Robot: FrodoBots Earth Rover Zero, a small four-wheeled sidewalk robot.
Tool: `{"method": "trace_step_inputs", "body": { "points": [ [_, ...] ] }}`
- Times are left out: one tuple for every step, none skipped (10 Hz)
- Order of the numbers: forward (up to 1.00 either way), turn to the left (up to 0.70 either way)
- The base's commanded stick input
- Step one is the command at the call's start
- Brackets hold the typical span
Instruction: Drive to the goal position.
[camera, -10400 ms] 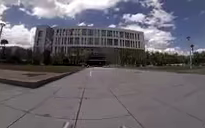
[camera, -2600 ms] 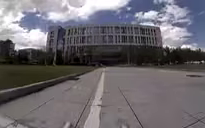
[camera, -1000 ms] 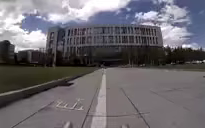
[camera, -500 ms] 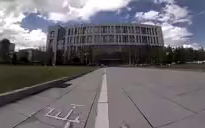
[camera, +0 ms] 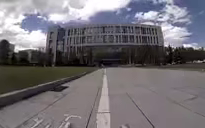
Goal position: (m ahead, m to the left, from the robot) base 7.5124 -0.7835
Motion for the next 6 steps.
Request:
{"method": "trace_step_inputs", "body": {
  "points": [
    [0.7,0.0],
    [0.7,0.0],
    [0.7,0.0],
    [0.7,0.0],
    [0.7,0.0],
    [0.7,0.0]
  ]
}}
